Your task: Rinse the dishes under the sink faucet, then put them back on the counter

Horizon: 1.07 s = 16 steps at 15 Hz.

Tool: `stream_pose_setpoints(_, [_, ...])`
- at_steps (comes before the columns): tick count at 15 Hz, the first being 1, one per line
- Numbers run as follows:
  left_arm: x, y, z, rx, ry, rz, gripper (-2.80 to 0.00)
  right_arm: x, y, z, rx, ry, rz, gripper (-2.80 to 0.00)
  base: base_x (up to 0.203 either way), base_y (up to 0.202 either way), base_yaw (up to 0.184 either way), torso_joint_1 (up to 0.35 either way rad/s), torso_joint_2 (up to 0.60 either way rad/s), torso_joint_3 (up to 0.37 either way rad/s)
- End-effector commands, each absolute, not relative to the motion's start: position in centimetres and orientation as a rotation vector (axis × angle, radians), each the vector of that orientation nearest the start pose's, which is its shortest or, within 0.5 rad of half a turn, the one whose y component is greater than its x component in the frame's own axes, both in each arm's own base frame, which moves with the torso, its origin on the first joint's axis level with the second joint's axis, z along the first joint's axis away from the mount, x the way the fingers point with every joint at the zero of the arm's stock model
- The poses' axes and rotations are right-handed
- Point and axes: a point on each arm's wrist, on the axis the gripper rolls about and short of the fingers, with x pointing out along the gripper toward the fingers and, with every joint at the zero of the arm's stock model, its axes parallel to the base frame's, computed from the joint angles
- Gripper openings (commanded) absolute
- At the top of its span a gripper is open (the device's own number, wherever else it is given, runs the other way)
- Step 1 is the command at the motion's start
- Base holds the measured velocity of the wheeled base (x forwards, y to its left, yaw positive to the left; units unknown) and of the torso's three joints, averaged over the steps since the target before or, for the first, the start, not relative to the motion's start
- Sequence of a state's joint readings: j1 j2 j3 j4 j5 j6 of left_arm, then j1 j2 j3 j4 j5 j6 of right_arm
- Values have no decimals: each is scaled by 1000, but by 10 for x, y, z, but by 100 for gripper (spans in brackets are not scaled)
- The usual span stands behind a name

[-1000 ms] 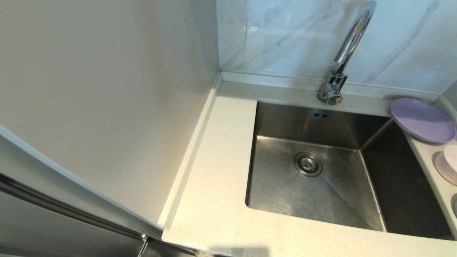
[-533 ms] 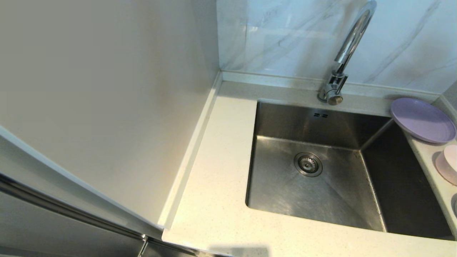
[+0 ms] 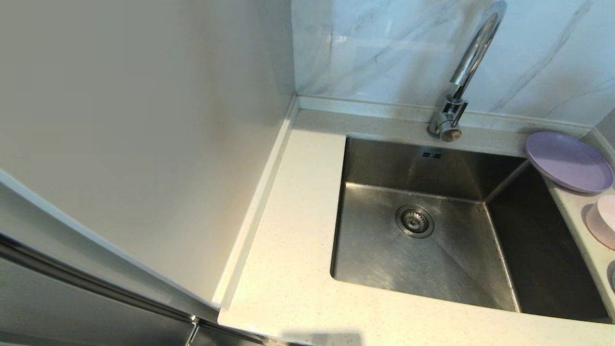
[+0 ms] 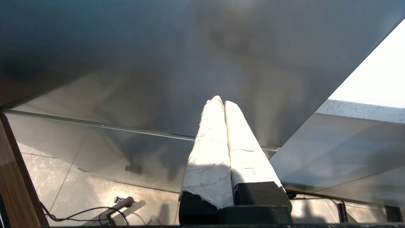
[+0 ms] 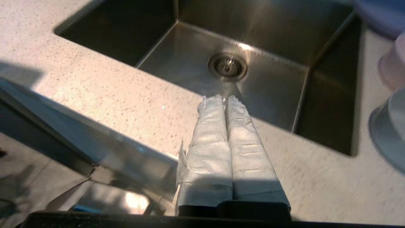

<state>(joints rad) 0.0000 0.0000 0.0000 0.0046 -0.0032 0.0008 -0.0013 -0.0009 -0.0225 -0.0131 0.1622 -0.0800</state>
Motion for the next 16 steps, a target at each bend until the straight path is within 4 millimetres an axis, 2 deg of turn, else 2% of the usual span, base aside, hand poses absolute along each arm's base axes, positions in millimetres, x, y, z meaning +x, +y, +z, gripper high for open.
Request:
stream_pose_setpoints(1, [-23,0,75,0,5,-3,-280,-26,3,81,-14,23,108,-280,0,0,0,0,0,0])
stream_pose_setpoints(4, [-23,0,75,0,5,-3,-280,-27,2,80,26,51,73,-280,0,0,0,0,0,0])
stream_pose_setpoints(16, [-23,0,75,0,5,-5,-280,-27,2,80,-21,47,73,-280,0,0,0,0,0,0])
